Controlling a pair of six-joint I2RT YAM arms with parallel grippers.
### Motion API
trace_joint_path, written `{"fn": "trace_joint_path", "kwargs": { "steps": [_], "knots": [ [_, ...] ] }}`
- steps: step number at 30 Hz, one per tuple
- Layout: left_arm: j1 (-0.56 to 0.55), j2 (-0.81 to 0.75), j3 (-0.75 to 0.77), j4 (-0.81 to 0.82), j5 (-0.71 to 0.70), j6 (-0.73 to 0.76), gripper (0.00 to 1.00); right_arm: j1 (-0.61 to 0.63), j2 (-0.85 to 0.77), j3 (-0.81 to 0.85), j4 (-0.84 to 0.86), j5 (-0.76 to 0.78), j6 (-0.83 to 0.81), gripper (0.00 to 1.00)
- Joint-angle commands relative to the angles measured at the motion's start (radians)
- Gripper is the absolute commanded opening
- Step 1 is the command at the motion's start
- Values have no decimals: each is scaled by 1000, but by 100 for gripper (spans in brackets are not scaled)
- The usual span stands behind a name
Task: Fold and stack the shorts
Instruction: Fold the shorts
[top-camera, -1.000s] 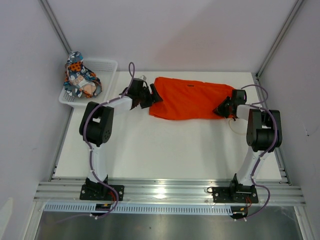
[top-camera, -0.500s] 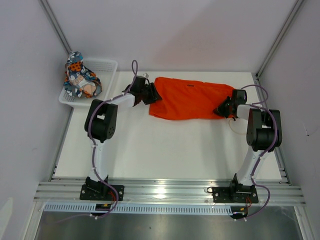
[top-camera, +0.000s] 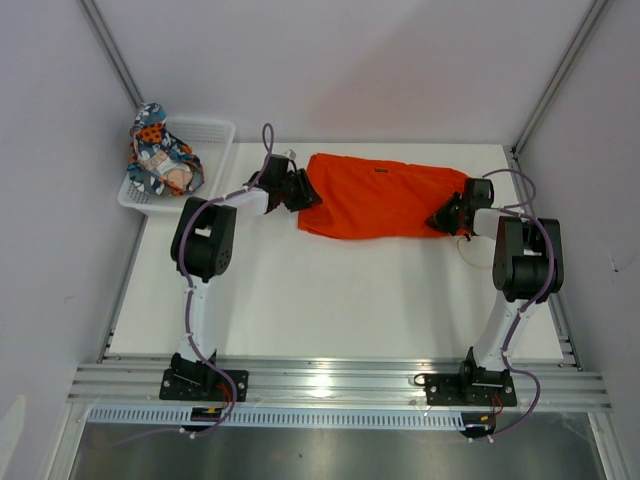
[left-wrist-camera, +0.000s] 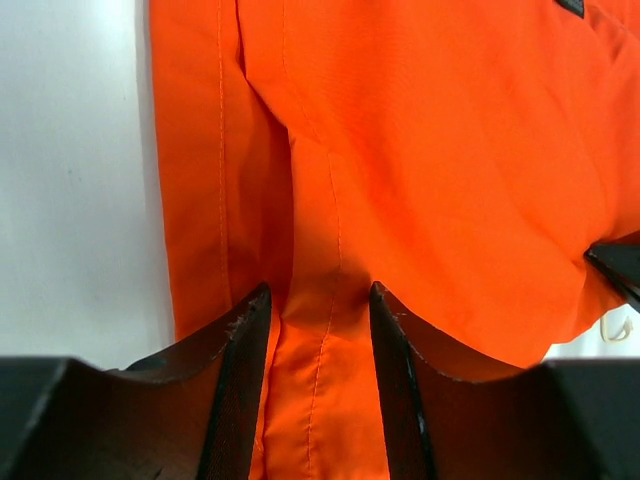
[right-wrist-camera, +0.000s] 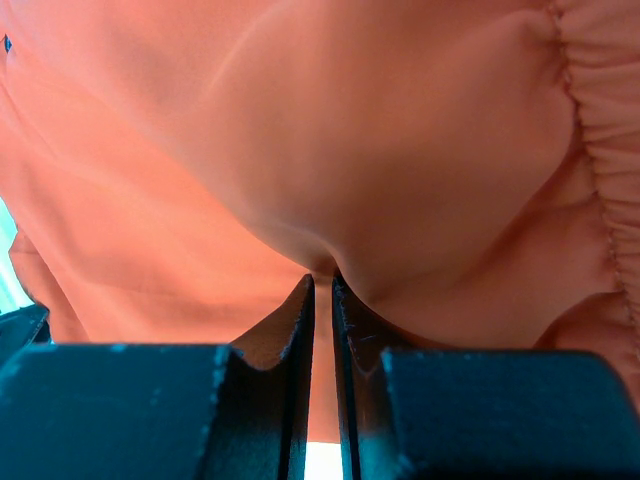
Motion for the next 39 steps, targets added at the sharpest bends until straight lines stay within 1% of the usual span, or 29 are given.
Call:
{"fn": "trace_joint_path", "kwargs": {
  "steps": [1, 2, 3, 5, 6, 7, 8, 9, 11, 13, 18, 22, 25, 26, 27, 28, 30, 31, 32, 35, 37, 38, 39],
  "knots": [
    [10, -8, 9, 49, 26, 17, 46, -3, 29, 21, -17, -6, -17, 15],
    [12, -1, 19, 49, 46, 19, 43, -3, 29, 21, -17, -8, -17, 15],
    [13, 5, 21, 49, 54, 17, 35, -3, 29, 21, -16, -9, -17, 15],
    [16, -1, 15, 70, 68, 14, 26, -3, 30, 22, -16, -9, -17, 15],
    [18, -7, 4, 85, 75, 10, 16, -3, 30, 24, -19, -9, -17, 15],
    [19, -19, 1, 96, 82, 6, 10, -3, 30, 22, -19, -9, -19, 15],
    [24, -22, -2, 95, 86, 5, 2, -3, 32, 24, -19, -9, -17, 15],
    [27, -27, 7, 87, 92, 0, 0, -3, 31, 22, -20, -8, -19, 14],
    [35, -34, 18, 61, 103, -1, 0, -5, 32, 25, -22, -8, -17, 14],
    [39, -44, 39, -14, 91, 6, 0, -3, 30, 25, -25, -3, -20, 14],
    [39, -62, 131, -250, -38, 75, 0, 3, 18, 30, -48, 23, -34, 14],
    [39, -71, 190, -350, -154, 111, 0, 12, 15, 41, -63, 40, -43, 14],
    [42, -76, 217, -384, -178, 134, 0, 18, 14, 42, -69, 38, -48, 15],
    [42, -77, 222, -387, -182, 135, 0, 20, 11, 42, -71, 41, -48, 16],
    [42, -80, 227, -393, -187, 138, 0, 21, 3, 44, -72, 38, -50, 18],
    [42, -79, 231, -398, -202, 140, 0, 24, -3, 47, -80, 35, -57, 24],
    [42, -74, 243, -419, -223, 146, 0, 27, -22, 51, -91, 35, -65, 32],
    [42, -65, 240, -430, -233, 148, 0, 28, -46, 50, -92, 35, -71, 38],
    [42, -61, 253, -441, -256, 151, 0, 28, -60, 47, -98, 37, -74, 50],
    [42, -41, 273, -485, -283, 152, 0, 12, -120, 22, -79, 26, -65, 59],
    [44, -38, 273, -494, -294, 151, 0, -20, -164, -51, -30, 5, -42, 63],
    [44, -37, 271, -496, -291, 148, 1, -34, -222, -88, 39, -11, -16, 68],
    [44, -41, 273, -501, -291, 148, 1, -55, -251, -152, 71, -12, -5, 72]
  ]
}}
